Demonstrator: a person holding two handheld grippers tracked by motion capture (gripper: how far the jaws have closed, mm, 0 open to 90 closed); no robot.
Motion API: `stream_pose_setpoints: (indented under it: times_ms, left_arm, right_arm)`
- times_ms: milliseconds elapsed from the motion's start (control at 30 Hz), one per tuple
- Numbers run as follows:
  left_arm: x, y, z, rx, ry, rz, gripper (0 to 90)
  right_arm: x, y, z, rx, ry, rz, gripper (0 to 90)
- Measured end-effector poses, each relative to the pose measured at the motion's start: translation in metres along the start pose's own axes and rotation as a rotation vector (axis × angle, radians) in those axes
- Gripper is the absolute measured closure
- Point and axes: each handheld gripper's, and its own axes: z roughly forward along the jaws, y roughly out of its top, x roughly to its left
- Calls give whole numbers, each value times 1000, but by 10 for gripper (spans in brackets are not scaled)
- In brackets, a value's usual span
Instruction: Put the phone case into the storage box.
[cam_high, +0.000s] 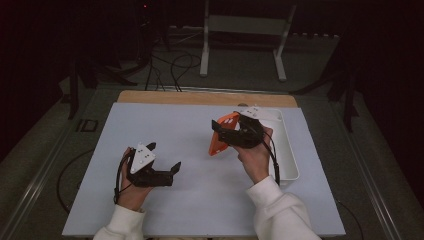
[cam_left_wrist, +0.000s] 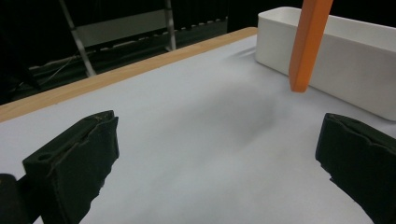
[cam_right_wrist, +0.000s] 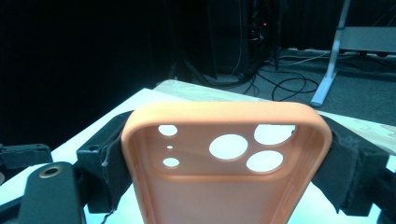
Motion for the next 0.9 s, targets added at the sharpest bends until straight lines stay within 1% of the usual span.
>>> stream_pose_setpoints:
  times_ms: [500, 600, 800, 900]
  left_arm:
    - [15, -13, -13, -3, 28, -18, 1]
    - [18, -17, -17, 0, 33, -13, 1]
    - [25, -25, -23, -9, 52, -32, 1]
    - [27, -29, -26, -16, 61, -33, 1]
  right_arm:
    - [-6, 2, 2, 0, -22, -2, 162]
    - [-7, 2, 3, 0, -24, -2, 162]
    - [-7, 2, 4, -1, -29, -4, 162]
    - [-8, 2, 4, 0, -31, -4, 162]
